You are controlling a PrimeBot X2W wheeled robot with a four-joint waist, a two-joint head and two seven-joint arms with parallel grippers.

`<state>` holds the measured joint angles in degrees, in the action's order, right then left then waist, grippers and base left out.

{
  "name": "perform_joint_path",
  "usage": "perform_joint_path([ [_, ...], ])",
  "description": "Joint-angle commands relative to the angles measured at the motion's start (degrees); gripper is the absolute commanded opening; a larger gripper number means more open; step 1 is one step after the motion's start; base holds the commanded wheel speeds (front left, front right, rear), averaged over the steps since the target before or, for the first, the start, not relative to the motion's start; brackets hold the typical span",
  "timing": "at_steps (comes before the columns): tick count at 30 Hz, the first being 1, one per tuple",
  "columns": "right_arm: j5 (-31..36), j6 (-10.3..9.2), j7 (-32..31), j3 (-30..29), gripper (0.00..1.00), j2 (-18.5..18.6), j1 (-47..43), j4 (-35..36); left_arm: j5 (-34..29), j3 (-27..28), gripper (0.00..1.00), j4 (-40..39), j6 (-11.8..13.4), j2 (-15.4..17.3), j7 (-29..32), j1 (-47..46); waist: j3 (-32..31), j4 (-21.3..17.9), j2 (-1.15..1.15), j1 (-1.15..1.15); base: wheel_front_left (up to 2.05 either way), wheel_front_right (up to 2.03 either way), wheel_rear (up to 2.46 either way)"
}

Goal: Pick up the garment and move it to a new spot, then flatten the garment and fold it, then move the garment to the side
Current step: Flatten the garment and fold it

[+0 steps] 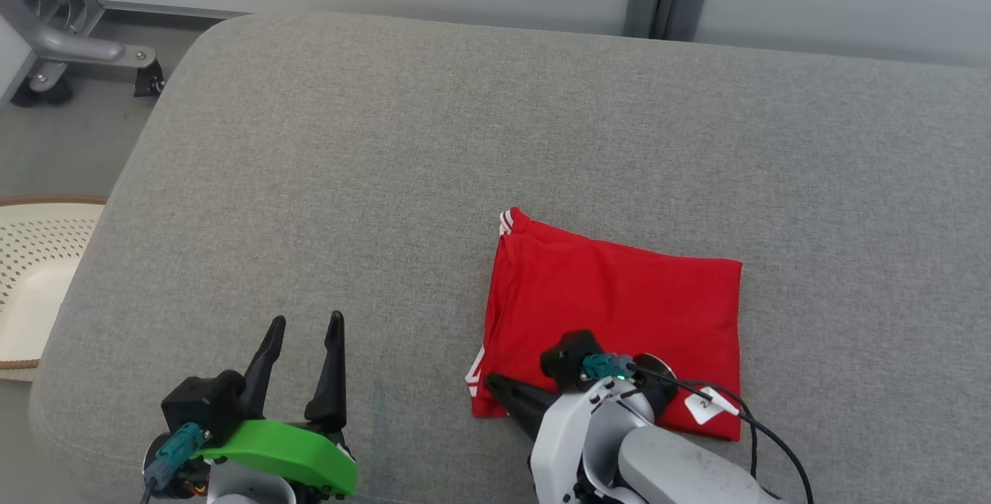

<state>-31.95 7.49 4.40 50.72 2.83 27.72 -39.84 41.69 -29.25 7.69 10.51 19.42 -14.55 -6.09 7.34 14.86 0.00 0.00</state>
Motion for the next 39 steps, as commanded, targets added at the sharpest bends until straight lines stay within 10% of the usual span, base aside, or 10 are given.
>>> perform_joint_path([
  [1, -1.18, -0.03, -0.10, 2.03, 0.00, 0.24, 1.26, -0.14, -0.60, 0.17, 1.00, 0.17, -0.23, -0.04, -0.18, -0.98, 0.09, 0.09, 0.00, 0.00, 0.00, 0.00, 0.00],
  [14, -6.10, -0.03, 8.17, 6.71, 0.00, 0.16, 6.03, -3.01, -1.08, 0.37, 1.00, 0.73, -0.47, 0.04, -0.43, -0.10, -1.28, -2.81, 0.00, 0.00, 0.00, 0.00, 0.00],
  [17, -4.86, -0.03, 10.18, 1.93, 0.47, 0.17, 6.77, -3.90, -1.34, 0.10, 1.00, 0.69, -0.57, -0.14, -0.45, -0.35, -2.23, -4.21, 0.00, 0.00, 0.00, 0.00, 0.00],
  [18, -3.94, -0.03, 10.50, 0.24, 0.87, 0.19, 6.82, -4.03, -1.44, 0.09, 1.00, 0.59, -0.64, -0.37, -0.48, -0.51, -2.45, -4.62, 0.00, 0.00, 0.00, 0.00, 0.00],
  [19, -2.91, -0.03, 10.68, -2.19, 1.00, 0.33, 6.69, -4.09, -1.66, 0.26, 1.00, 0.52, -0.59, -0.67, -0.54, -0.68, -2.80, -5.21, 0.00, 0.00, 0.00, 0.00, 0.00],
  [28, 12.15, -0.03, 10.79, -29.32, 1.00, 1.15, -4.58, 9.26, -6.04, 3.65, 1.00, 0.45, -1.01, -3.93, -0.62, 0.76, -5.37, -9.33, 0.00, 0.00, 0.00, 0.00, 0.00],
  [39, 20.55, -0.02, 10.79, -45.27, 1.00, 0.16, -20.81, 21.61, -11.54, 10.25, 1.00, 1.15, -2.46, -6.24, -0.63, 6.22, -7.73, -12.08, 0.00, 0.00, 0.00, 0.00, 0.00],
])
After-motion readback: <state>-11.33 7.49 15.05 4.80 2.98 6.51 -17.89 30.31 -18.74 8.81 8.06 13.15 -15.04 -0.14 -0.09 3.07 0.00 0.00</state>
